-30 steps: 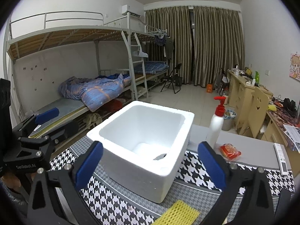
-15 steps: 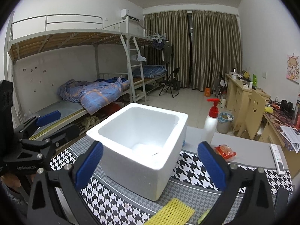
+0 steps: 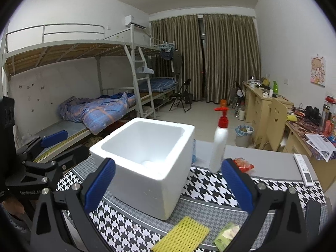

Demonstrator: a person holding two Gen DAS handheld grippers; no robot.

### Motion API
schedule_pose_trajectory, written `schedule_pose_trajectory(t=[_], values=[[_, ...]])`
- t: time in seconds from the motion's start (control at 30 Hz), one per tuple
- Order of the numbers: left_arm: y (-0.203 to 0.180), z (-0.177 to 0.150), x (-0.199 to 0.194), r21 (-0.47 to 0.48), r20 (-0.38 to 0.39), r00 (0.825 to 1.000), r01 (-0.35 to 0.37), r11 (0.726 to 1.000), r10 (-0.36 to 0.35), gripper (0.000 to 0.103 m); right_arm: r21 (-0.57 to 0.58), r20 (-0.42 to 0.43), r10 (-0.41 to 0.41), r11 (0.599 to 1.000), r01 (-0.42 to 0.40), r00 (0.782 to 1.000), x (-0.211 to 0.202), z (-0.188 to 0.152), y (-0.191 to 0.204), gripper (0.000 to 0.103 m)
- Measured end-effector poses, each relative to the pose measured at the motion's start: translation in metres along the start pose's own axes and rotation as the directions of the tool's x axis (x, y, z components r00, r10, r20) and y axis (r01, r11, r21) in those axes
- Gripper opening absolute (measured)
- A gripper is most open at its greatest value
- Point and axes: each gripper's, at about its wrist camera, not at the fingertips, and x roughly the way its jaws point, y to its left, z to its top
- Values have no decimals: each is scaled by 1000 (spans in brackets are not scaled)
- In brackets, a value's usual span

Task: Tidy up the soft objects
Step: 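Withdraw both tools from the box toward the yellow sponge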

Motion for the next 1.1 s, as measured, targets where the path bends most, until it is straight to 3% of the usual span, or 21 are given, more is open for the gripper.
schedule_pose_trajectory(t=[1.1], values=[[-43,-8,1,53,-17,990,139,989,-138,102,83,42,-193,978,189,980,-44,-23,-37,102]])
